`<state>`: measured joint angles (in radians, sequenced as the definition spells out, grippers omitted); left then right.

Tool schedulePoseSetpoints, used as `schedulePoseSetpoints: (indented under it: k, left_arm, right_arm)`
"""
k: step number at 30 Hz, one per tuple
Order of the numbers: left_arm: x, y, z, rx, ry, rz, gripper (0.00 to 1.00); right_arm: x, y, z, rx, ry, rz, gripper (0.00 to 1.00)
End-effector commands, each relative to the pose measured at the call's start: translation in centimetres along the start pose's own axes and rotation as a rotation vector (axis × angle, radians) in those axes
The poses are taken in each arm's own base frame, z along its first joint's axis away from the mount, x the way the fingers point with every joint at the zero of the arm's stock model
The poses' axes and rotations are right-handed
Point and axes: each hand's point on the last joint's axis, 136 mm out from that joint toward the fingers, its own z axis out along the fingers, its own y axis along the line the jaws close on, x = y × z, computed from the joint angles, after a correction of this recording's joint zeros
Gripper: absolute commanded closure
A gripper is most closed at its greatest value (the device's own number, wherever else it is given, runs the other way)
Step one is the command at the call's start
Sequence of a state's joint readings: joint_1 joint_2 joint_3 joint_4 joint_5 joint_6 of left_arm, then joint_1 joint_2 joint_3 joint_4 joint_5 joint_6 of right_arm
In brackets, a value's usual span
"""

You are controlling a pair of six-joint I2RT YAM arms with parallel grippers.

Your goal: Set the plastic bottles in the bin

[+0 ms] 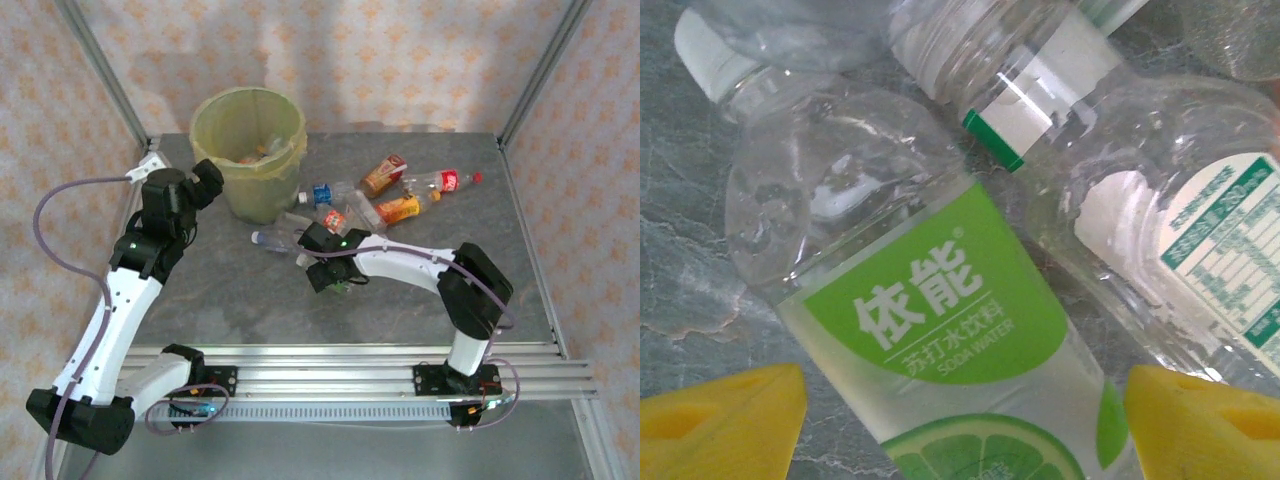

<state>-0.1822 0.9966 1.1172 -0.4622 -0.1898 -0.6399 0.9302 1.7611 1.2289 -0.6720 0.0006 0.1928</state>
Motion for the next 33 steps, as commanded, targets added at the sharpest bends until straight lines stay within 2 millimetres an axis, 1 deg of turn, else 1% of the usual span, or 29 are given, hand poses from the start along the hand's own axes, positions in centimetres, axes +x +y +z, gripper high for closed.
schedulePoseSetpoints:
  k: [1, 6, 11, 18, 22, 25, 29, 33]
  left_arm:
    - [0.8, 0.9, 0.0, -0.021, 0.022, -0.017, 0.00]
    - [1.1, 0.9, 0.1, -0.018, 0.031, -0.026, 0.00]
    - [0.9, 0.8, -0.1, -0.011, 0.025, -0.036, 0.00]
    - [0.7, 1.0, -0.4, -0.020, 0.015, -0.047, 0.00]
    - [0.6, 1.3, -0.4, -0.031, 0.010, -0.048, 0.00]
    - [0.5, 1.5, -0.6, -0.039, 0.002, -0.054, 0.00]
    - [0.3, 1.7, -0.8, -0.048, -0.006, -0.058, 0.00]
    - [0.1, 1.9, -1.0, -0.048, -0.017, -0.066, 0.00]
  right_arm:
    - [1.2, -0.1, 0.1, 0.032, 0.040, -0.027, 0.18]
    - [1.9, 0.2, 0.4, 0.031, 0.057, -0.041, 0.19]
    - [2.5, 0.5, 0.7, 0.032, 0.080, -0.054, 0.20]
    - [2.7, -0.1, 2.0, 0.085, 0.092, -0.068, 0.19]
    - [2.7, 0.2, 2.8, 0.078, 0.099, -0.081, 0.19]
    - [3.0, 0.5, 3.7, 0.079, 0.123, -0.092, 0.19]
    - [3.6, 0.6, 4.6, 0.085, 0.153, -0.105, 0.21]
    - [3.9, 0.6, 4.6, 0.091, 0.165, -0.113, 0.26]
